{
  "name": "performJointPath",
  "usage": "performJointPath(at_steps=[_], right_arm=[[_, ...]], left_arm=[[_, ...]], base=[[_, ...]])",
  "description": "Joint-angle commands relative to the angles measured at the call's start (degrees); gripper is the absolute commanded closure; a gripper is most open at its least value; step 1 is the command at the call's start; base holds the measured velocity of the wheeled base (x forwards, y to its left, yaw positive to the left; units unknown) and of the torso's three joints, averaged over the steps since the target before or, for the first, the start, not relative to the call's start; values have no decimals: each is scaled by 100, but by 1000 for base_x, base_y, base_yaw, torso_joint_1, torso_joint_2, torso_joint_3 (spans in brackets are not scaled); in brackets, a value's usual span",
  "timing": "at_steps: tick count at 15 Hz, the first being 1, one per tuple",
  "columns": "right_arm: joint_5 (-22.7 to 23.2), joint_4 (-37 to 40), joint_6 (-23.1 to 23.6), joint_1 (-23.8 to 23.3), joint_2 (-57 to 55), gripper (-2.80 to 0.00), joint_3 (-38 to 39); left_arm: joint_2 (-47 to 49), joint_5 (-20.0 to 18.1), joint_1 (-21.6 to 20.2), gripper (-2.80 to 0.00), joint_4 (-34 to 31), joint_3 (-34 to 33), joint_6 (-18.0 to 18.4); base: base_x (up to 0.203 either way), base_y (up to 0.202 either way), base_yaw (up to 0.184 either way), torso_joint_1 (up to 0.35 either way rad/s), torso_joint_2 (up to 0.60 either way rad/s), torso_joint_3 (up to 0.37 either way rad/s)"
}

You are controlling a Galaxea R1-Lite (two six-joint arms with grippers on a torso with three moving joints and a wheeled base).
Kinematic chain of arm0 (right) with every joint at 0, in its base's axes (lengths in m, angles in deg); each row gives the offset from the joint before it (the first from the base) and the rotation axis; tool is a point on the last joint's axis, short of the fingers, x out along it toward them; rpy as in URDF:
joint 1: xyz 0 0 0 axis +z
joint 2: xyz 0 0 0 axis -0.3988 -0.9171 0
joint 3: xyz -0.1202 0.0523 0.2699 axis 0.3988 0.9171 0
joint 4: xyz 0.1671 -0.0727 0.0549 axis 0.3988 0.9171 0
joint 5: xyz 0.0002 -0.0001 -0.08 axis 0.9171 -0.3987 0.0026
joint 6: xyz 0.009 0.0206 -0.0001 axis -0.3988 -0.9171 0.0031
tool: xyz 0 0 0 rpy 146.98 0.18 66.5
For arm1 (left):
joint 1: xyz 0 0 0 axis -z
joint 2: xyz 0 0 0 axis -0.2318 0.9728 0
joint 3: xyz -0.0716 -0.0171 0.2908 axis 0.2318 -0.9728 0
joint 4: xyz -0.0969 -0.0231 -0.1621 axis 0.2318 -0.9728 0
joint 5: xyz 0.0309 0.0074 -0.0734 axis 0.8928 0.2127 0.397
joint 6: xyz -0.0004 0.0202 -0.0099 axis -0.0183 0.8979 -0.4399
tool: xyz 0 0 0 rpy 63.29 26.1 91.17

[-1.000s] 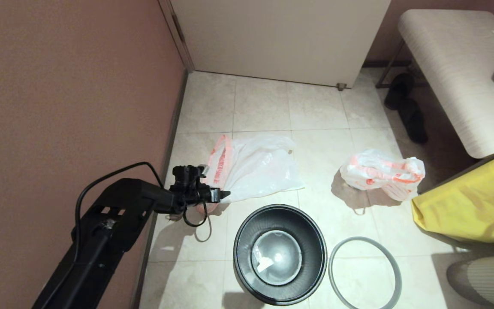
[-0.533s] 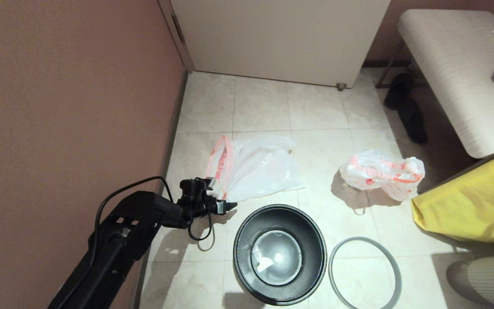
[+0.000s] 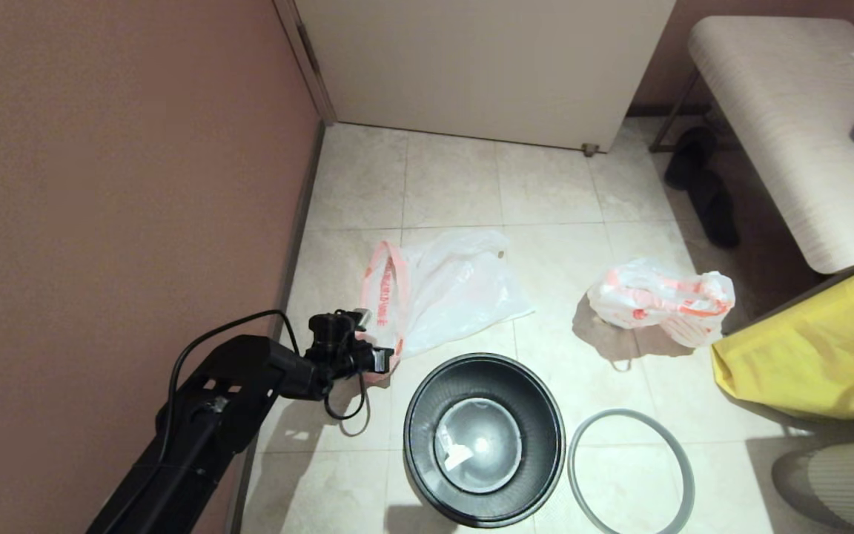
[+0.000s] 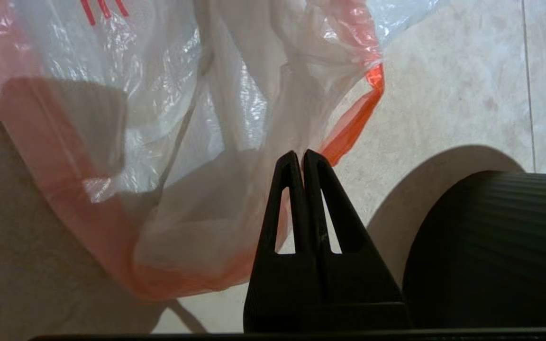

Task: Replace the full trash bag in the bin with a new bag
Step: Pick up a new trash bag

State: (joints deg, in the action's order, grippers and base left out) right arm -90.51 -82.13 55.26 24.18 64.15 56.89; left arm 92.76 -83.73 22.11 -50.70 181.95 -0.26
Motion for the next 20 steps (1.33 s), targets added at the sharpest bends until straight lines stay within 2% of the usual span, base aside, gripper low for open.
performJointPath(at_steps=[1,8,9,12,16,20], right_arm=[[-2,2,2,2,-5,0,1],[-2,2,2,2,-5,0,1],[-2,2,-4,2,-13,0,1],[-2,2,2,2,-14,0,1],[-2,2,2,2,-14,0,1],[-2,2,-3,2,-6,0,1]], left_arm=[[3,-13,0,0,19,-2,-6],[106,276,-86,0,-181,-130,48],[176,355,-178,0,-106,-103,211],[123,341,-352,0,356,-108,179],[350,348,-328,0,634,-54,214],[475,347,-173,0,370,-8,369]], base=[[0,0,0,0,0,0],[0,0,0,0,0,0],[0,0,0,0,0,0],[0,0,0,0,0,0],[0,0,0,0,0,0],[0,0,0,0,0,0]])
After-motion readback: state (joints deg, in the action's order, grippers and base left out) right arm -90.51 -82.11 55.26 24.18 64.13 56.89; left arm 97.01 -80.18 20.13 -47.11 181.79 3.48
